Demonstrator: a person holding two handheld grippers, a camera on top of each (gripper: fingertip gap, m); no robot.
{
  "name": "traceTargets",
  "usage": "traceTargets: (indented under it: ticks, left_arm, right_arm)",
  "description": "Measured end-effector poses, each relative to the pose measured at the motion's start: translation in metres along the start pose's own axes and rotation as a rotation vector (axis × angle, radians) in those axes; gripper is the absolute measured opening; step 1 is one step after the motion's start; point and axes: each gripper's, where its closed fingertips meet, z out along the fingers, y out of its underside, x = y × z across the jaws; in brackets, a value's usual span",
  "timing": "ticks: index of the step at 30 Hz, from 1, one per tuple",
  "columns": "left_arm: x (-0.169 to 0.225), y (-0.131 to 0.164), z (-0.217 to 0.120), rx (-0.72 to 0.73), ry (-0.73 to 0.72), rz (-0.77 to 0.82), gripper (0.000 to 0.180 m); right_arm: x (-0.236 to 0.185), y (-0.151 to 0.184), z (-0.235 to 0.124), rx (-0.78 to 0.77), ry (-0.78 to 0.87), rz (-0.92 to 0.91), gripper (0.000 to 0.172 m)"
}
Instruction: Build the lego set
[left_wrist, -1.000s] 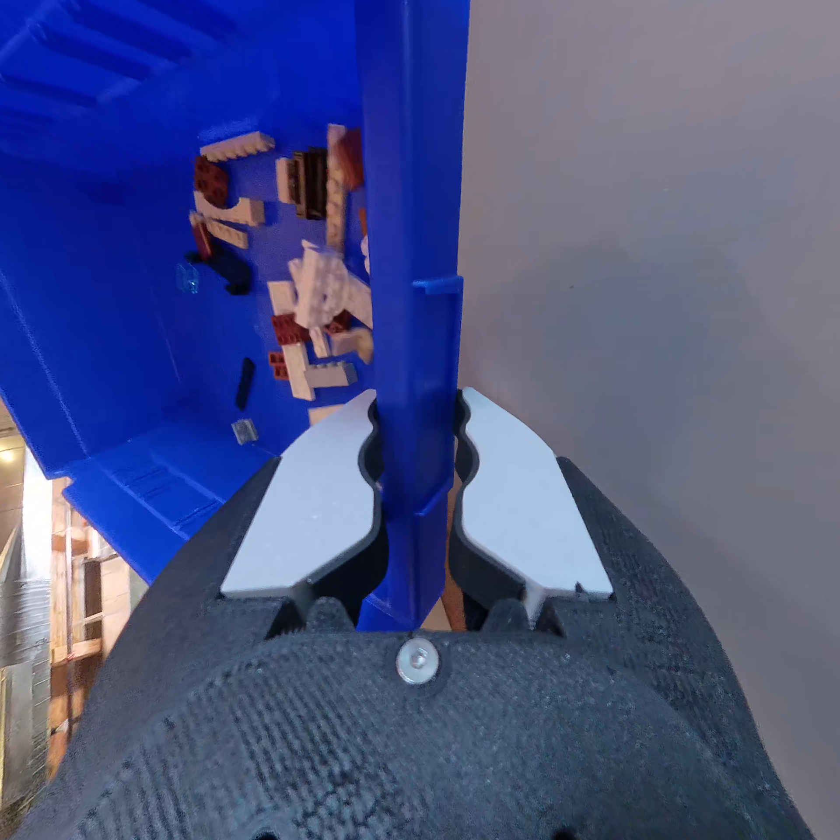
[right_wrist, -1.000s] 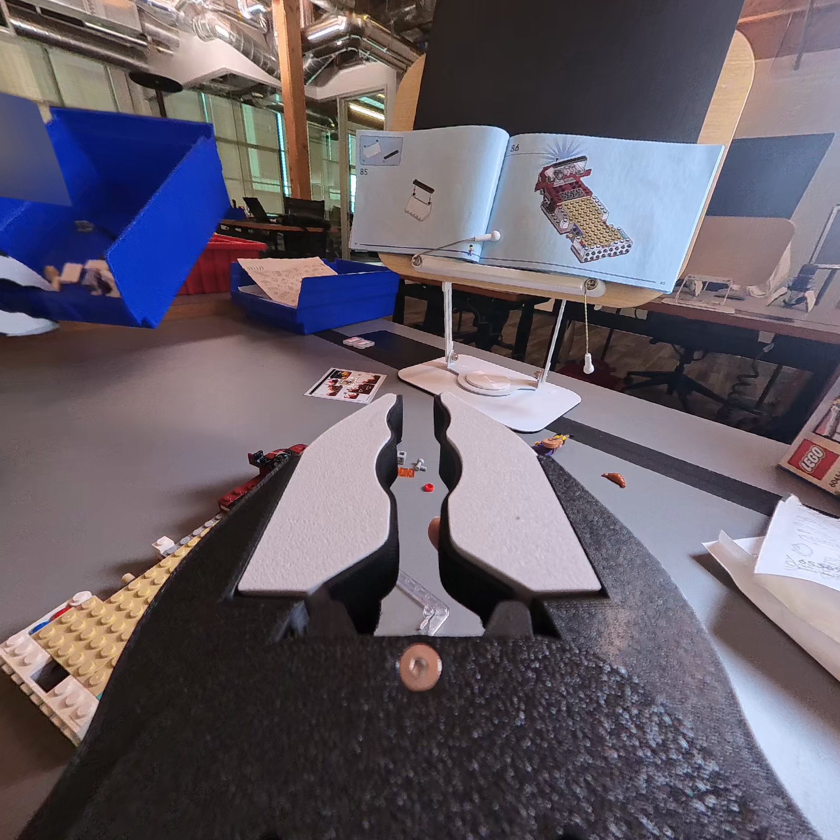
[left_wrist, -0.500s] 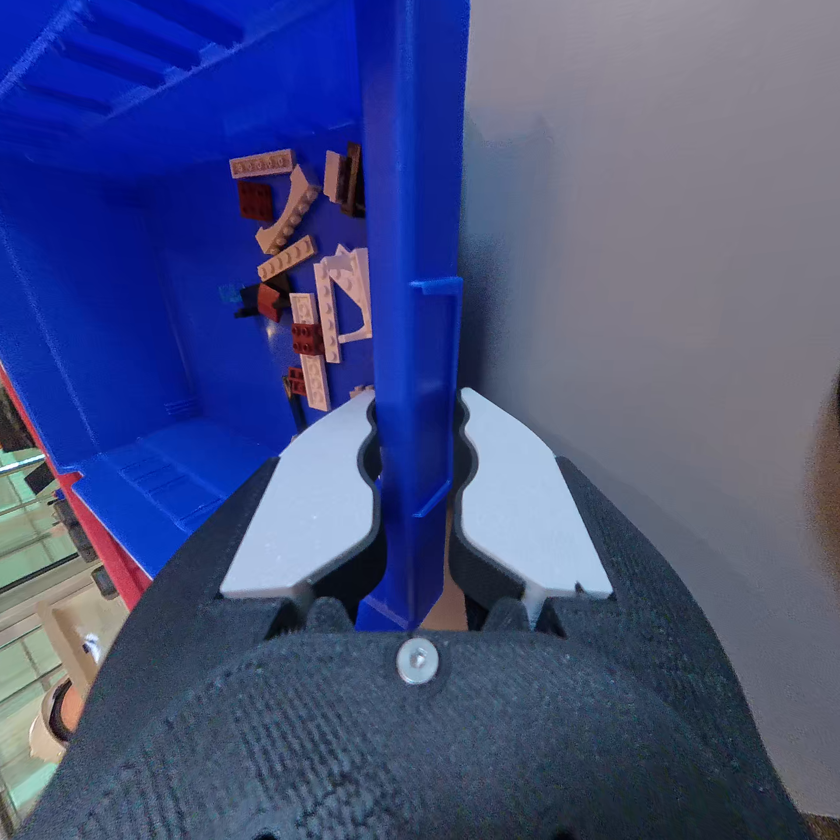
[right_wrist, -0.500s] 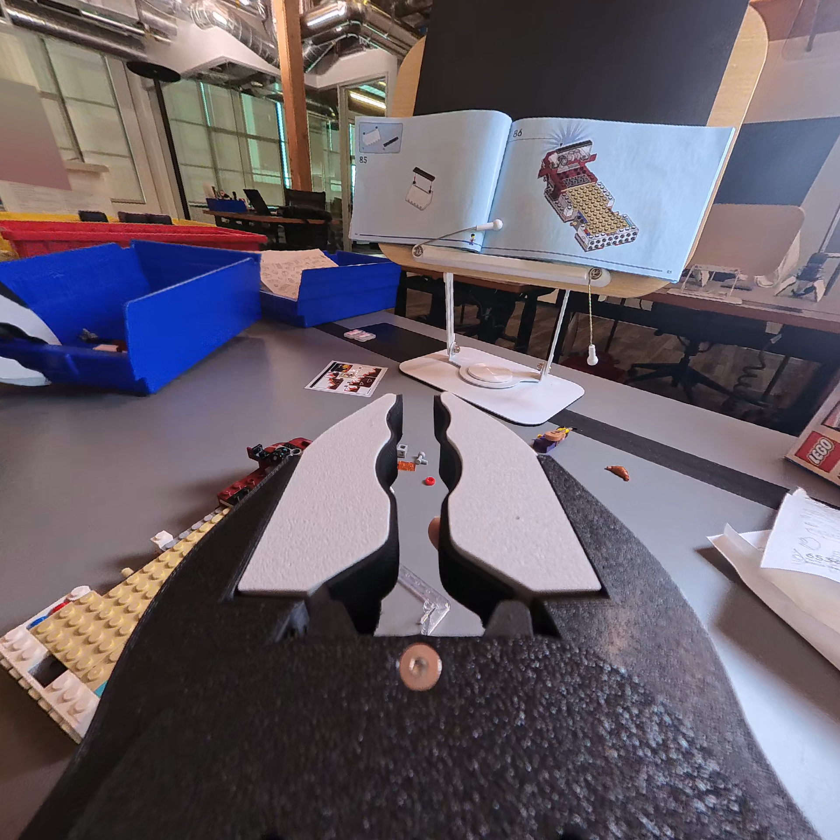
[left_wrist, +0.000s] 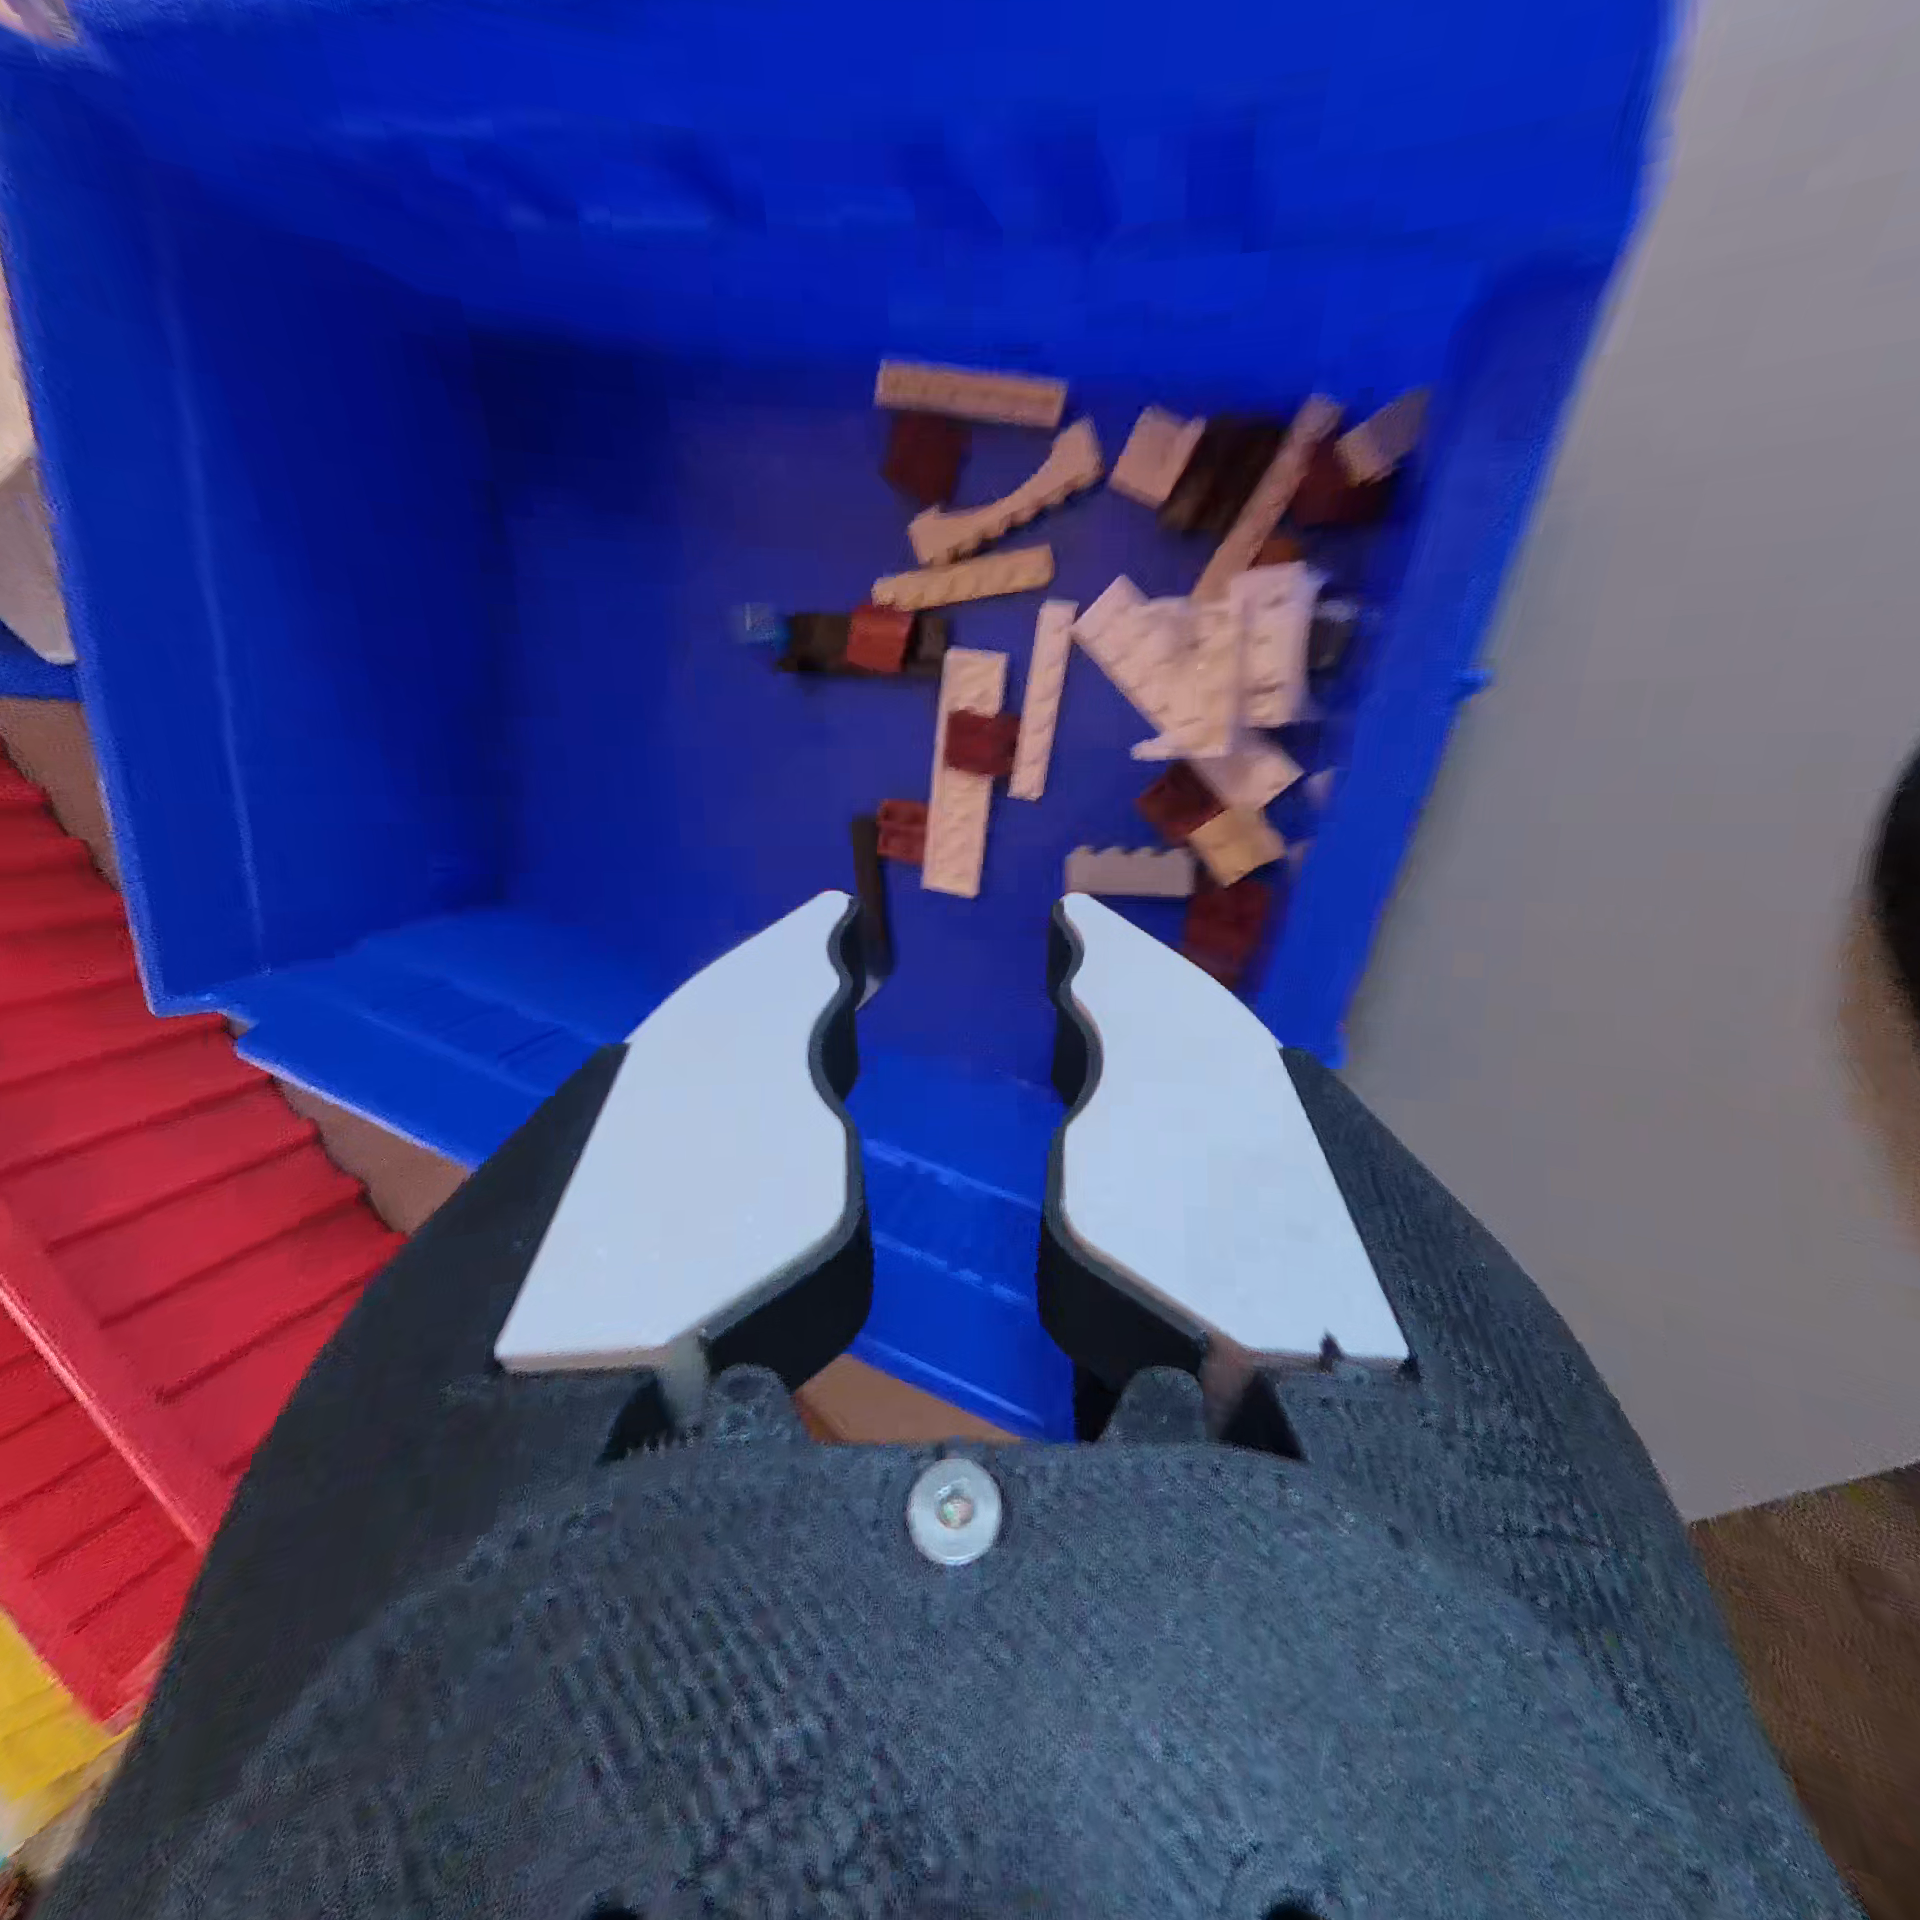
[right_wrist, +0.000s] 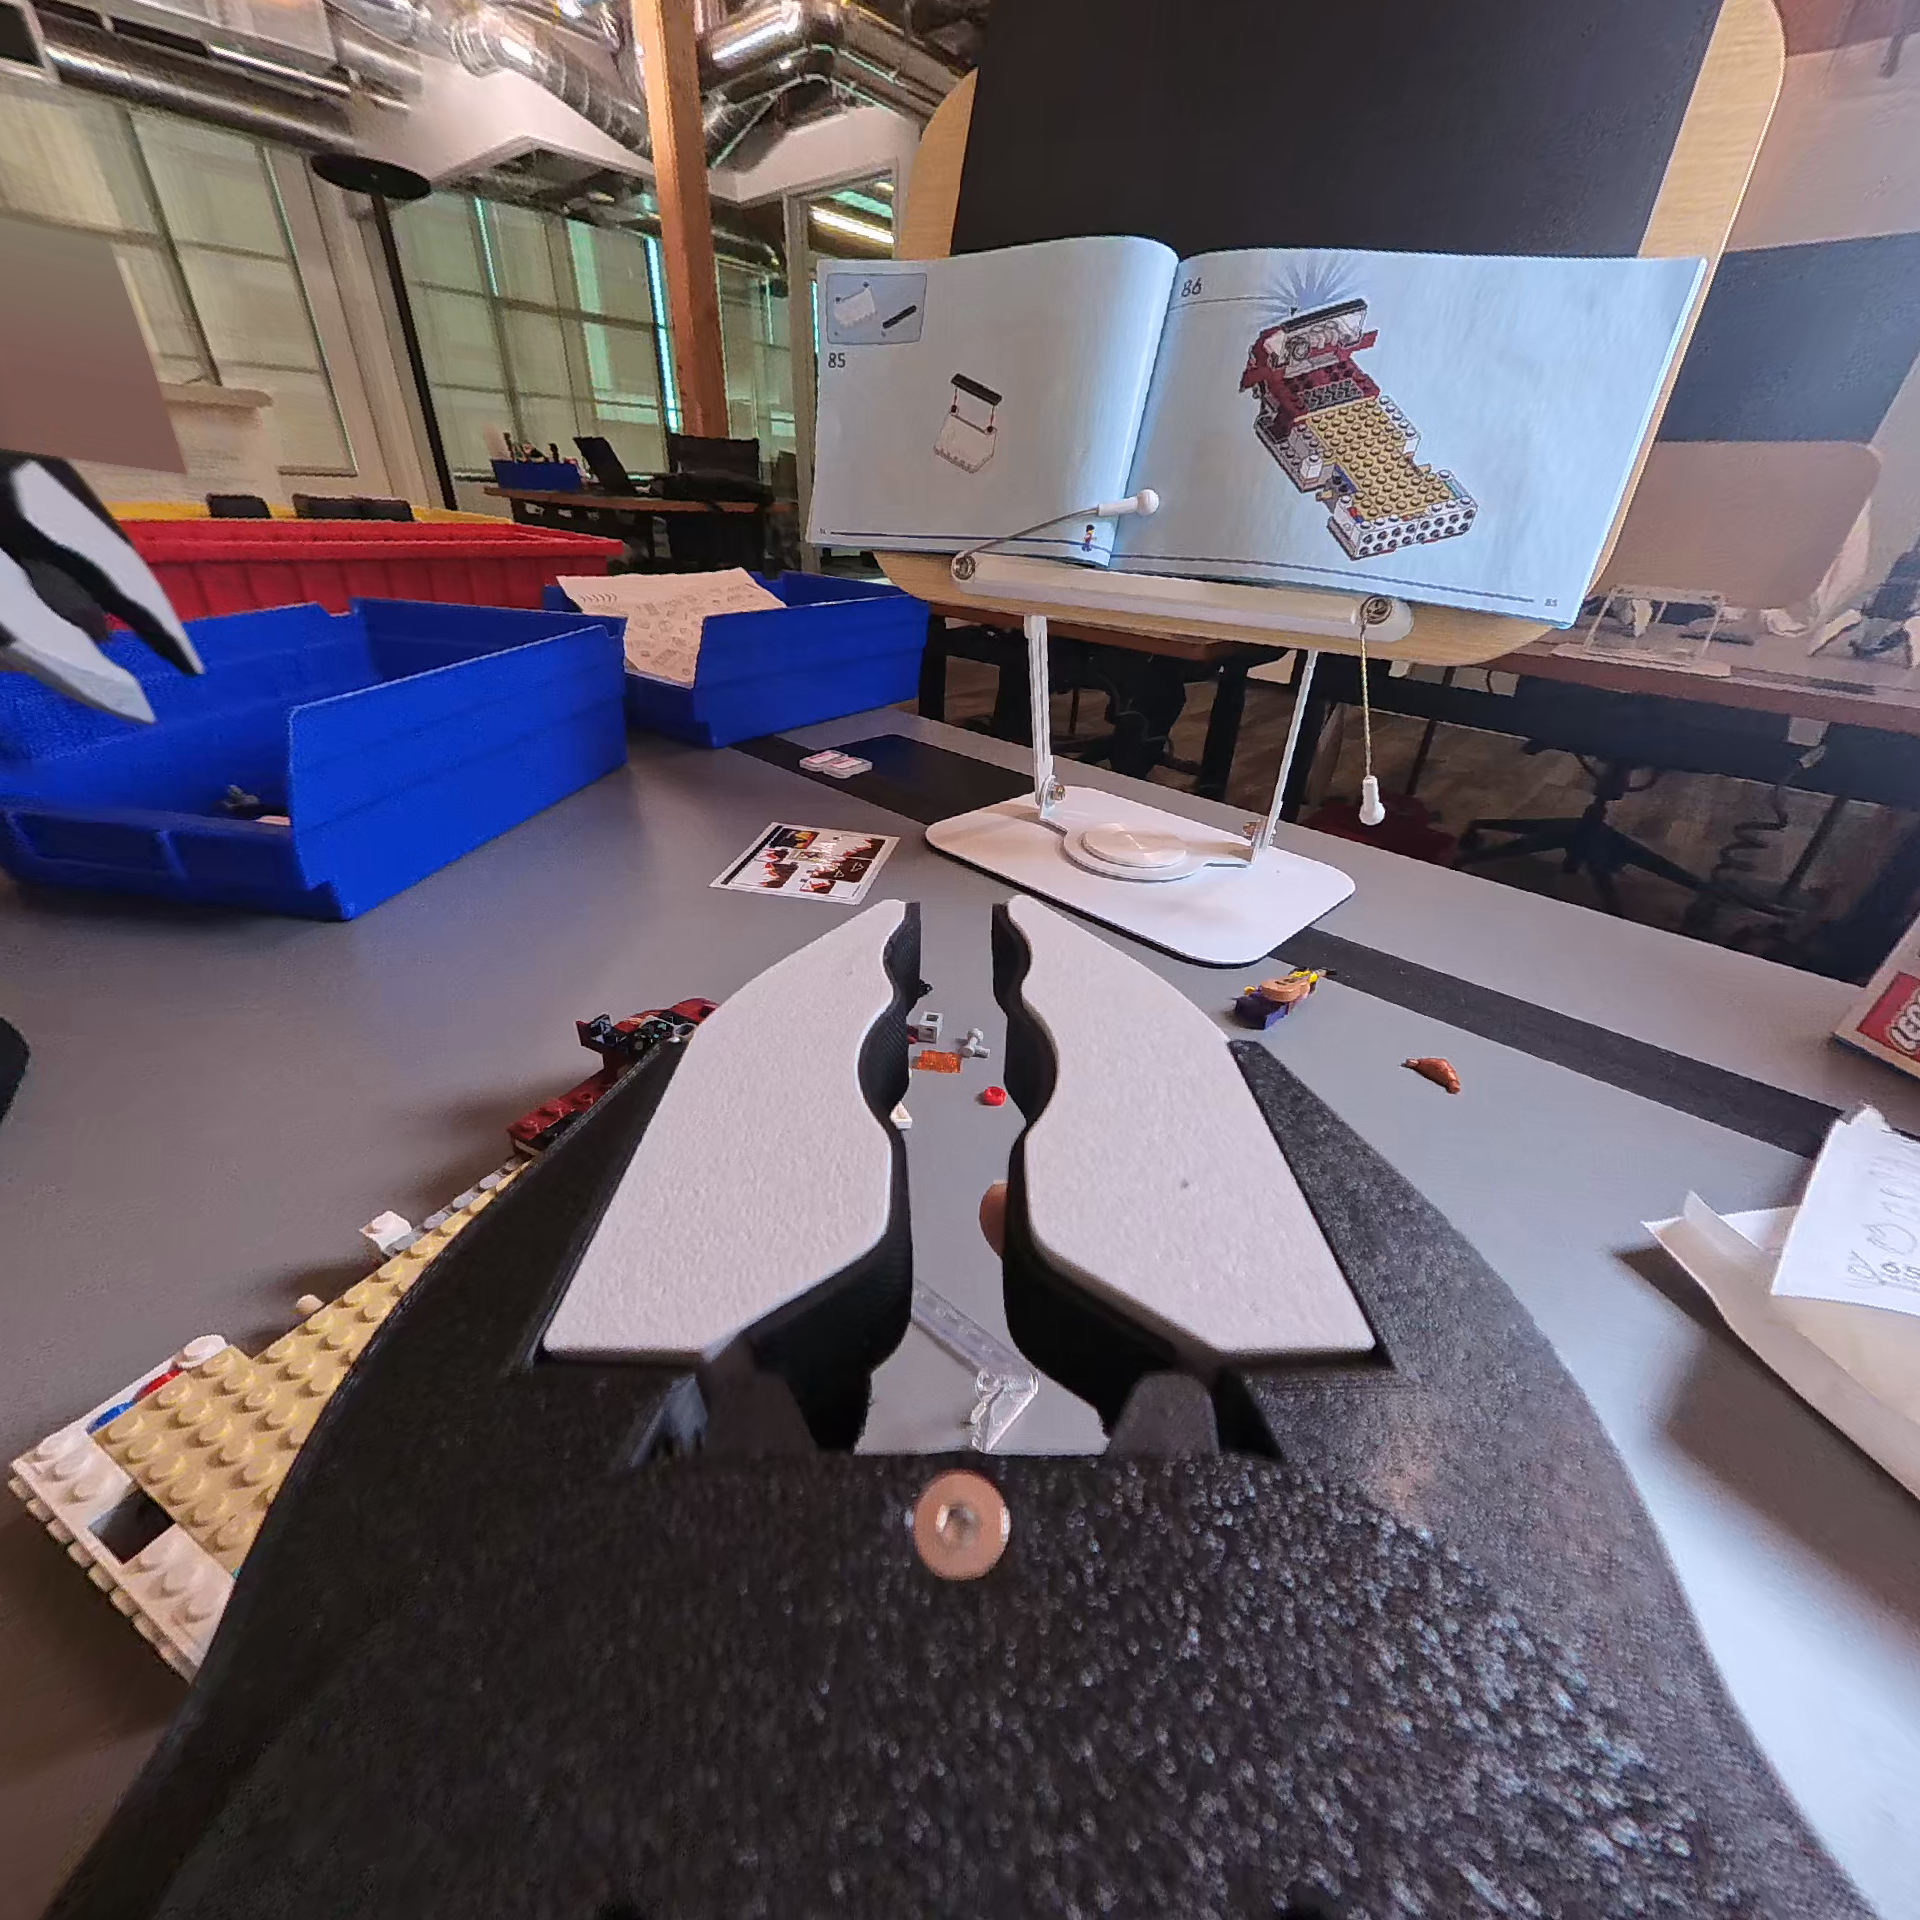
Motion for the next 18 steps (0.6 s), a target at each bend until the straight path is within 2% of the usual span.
traceTargets:
  ticks: [5,10,13,16,18]
  left_arm:
    - [-0.030,0.041,0.054,-0.288,0.118,0.075,0.031]
    - [-0.030,0.055,0.076,-0.450,0.251,0.109,0.028]
    - [-0.023,0.055,0.082,-0.483,0.322,0.127,0.028]
    - [-0.020,0.053,0.084,-0.488,0.365,0.114,0.009]
    - [-0.020,0.053,0.084,-0.497,0.371,0.113,0.009]
  right_arm:
    - [0.002,0.001,0.000,-0.003,0.009,0.000,0.013]
    - [0.006,0.003,0.000,-0.009,0.023,0.009,0.013]
    - [0.008,0.006,0.001,-0.018,0.024,0.021,0.013]
    - [0.009,0.007,0.001,-0.021,0.025,0.031,0.013]
    - [0.009,0.006,0.001,-0.020,0.024,0.031,0.013]
